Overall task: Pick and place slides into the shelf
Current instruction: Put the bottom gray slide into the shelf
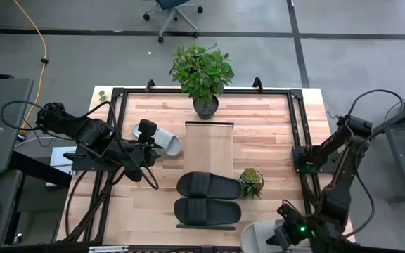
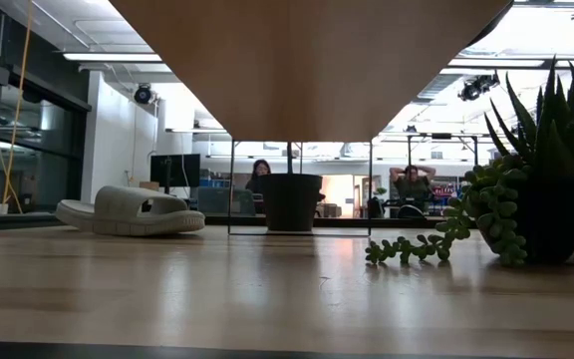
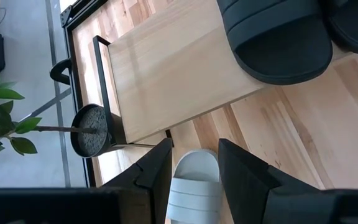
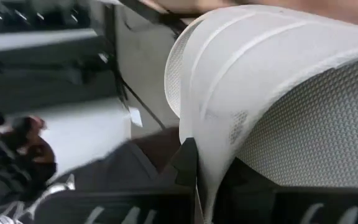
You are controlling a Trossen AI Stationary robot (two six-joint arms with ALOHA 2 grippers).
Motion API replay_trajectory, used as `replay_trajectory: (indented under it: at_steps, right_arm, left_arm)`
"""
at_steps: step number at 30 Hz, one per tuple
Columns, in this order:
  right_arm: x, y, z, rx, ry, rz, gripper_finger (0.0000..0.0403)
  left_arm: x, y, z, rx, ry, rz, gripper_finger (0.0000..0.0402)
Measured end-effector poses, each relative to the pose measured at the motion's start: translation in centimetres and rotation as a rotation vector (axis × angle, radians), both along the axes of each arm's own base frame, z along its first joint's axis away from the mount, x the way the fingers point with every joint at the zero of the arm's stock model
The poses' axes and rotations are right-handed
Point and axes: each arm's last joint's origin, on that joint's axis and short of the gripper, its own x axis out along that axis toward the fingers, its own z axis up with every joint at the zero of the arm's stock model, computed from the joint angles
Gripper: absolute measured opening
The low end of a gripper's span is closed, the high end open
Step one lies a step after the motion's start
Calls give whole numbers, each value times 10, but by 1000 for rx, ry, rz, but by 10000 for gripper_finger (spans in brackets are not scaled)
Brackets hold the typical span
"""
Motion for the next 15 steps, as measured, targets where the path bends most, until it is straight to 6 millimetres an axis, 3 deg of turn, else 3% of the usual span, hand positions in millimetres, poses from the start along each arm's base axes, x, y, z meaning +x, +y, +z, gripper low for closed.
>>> replay_trajectory:
  at_steps: [10,15]
  right_arm:
    - [5,-8,37,-154,-153,-125,0]
    - [15,-21,51,-274,-202,-159,0]
  left_arm:
    - [1,0,1,21,-8,-7,117]
    - [3,-1,2,18,-29,-14,117]
